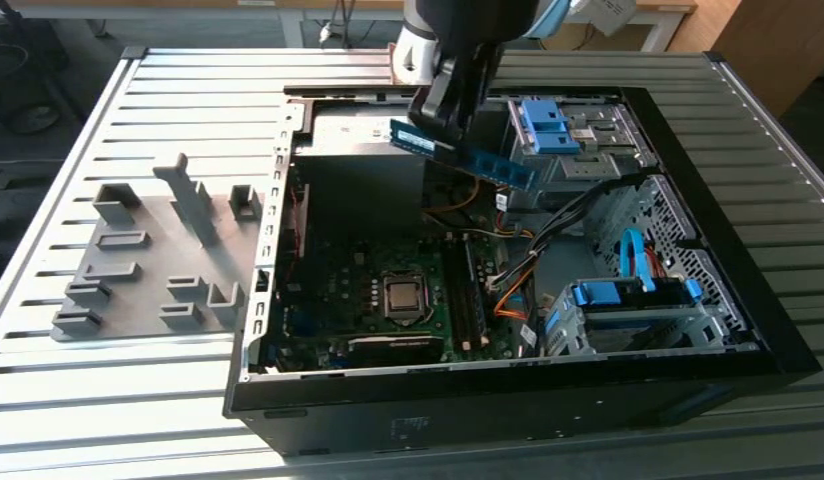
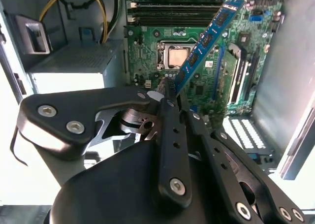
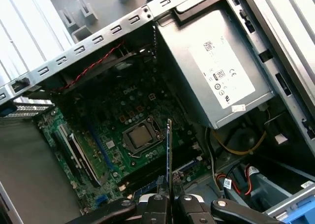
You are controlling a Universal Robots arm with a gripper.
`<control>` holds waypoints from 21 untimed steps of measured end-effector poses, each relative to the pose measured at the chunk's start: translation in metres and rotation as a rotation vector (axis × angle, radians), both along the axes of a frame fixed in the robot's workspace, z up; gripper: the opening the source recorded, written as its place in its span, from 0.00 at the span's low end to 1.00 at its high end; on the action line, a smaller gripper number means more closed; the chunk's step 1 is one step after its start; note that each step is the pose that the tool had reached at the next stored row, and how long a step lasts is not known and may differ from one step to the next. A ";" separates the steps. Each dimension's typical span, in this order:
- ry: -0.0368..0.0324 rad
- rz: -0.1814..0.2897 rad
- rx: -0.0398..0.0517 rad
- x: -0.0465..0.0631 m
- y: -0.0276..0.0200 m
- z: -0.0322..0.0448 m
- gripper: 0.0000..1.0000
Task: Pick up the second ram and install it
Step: 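Insert the second ram into the second slot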
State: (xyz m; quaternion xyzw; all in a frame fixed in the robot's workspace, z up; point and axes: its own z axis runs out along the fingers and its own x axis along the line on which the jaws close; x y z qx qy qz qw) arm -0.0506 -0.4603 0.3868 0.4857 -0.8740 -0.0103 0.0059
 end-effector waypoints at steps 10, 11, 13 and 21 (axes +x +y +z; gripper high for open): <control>0.0000 -0.136 -0.0001 0.000 0.0001 -0.0015 0.14; 0.0000 -0.148 -0.0001 0.000 0.0001 -0.0016 0.14; 0.0000 -0.171 -0.0002 0.000 0.0001 -0.0018 0.14; 0.0000 -0.266 -0.0003 0.000 0.0010 -0.0028 0.14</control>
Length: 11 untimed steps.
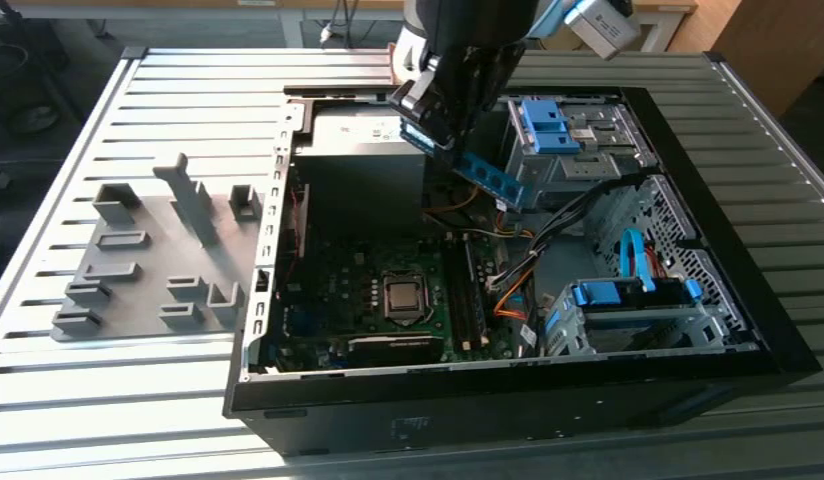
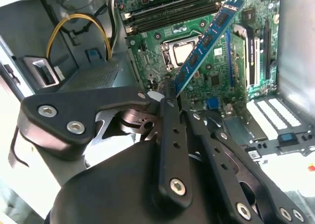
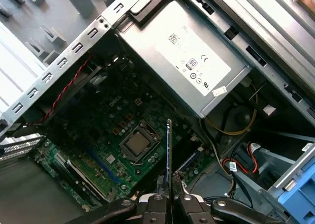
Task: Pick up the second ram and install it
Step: 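Insert the second ram into the second slot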
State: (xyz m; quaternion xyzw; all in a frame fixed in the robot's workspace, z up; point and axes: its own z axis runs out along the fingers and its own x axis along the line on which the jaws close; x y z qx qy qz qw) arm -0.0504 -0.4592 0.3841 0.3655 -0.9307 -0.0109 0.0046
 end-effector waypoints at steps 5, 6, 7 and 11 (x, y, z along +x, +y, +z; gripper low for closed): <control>-0.0001 -0.011 0.0001 0.000 0.0001 -0.0001 0.14; 0.0000 -0.011 0.0000 0.000 0.0001 0.0000 0.14; 0.0000 -0.011 0.0000 0.000 0.0001 0.0000 0.14; 0.0000 -0.013 0.0000 0.000 0.0001 -0.0001 0.14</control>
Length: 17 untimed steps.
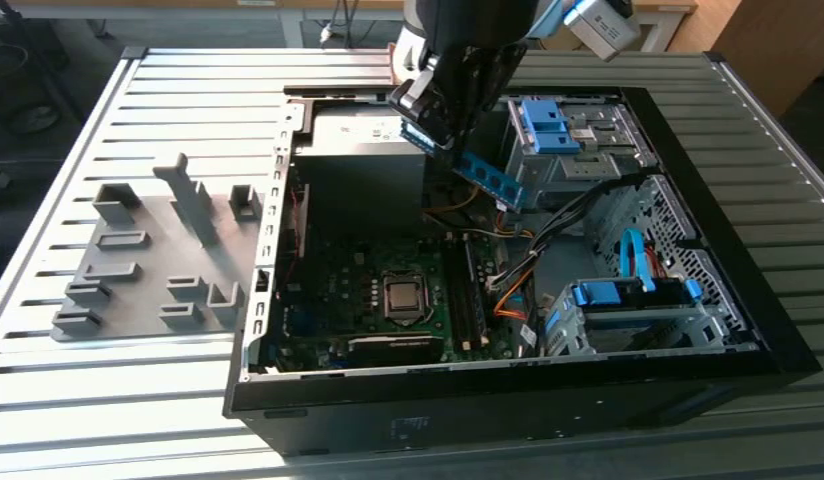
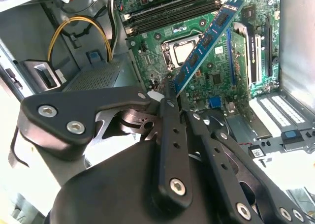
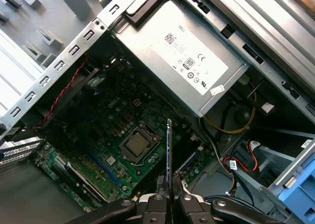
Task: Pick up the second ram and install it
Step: 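Insert the second ram into the second slot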
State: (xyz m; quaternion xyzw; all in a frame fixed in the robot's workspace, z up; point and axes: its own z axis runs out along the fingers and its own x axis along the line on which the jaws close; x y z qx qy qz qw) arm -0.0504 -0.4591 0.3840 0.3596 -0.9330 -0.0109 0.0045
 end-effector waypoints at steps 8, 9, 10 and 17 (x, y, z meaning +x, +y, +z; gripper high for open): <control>0.0000 -0.110 -0.0001 0.000 0.0000 -0.0006 0.14; 0.0000 -0.120 -0.0001 0.000 0.0000 -0.0006 0.14; 0.0000 -0.122 -0.0001 0.000 0.0000 -0.0006 0.14; 0.0000 -0.198 0.0000 0.000 0.0000 -0.0009 0.14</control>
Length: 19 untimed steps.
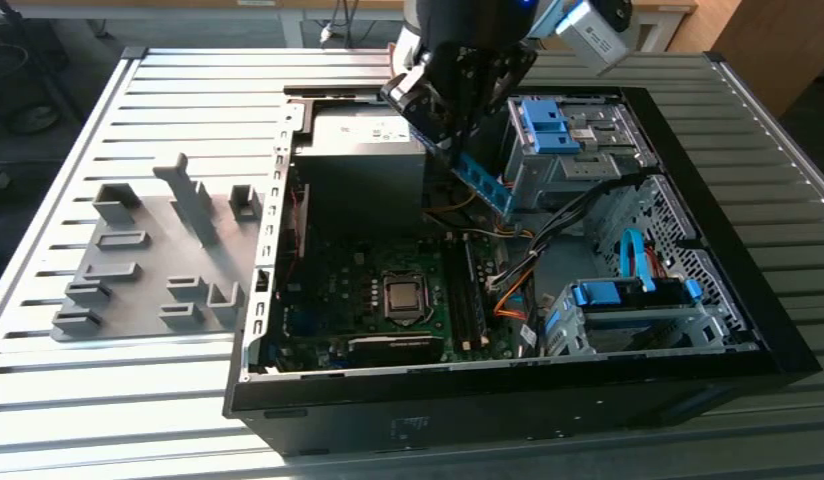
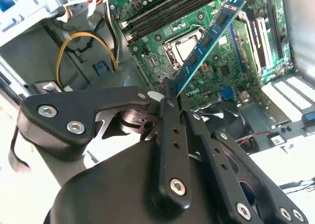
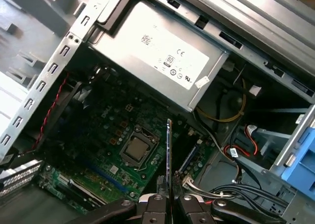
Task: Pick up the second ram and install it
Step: 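Insert the second ram into the second slot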
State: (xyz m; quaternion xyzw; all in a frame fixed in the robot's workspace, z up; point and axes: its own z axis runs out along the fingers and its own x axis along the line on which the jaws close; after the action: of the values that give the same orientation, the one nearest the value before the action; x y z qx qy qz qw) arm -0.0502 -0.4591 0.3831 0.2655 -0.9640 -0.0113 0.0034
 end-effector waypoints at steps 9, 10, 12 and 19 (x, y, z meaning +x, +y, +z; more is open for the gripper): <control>0.0000 -0.145 0.0000 0.000 0.0000 -0.0003 0.14; 0.0000 -0.158 0.0001 0.000 0.0000 -0.0003 0.14; 0.0000 -0.180 0.0000 0.000 0.0000 -0.0003 0.14; 0.0000 -0.255 0.0000 0.000 0.0000 -0.0004 0.14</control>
State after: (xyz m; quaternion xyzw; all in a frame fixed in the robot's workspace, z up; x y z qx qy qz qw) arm -0.0501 -0.4591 0.3826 0.1406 -0.9900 -0.0116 0.0019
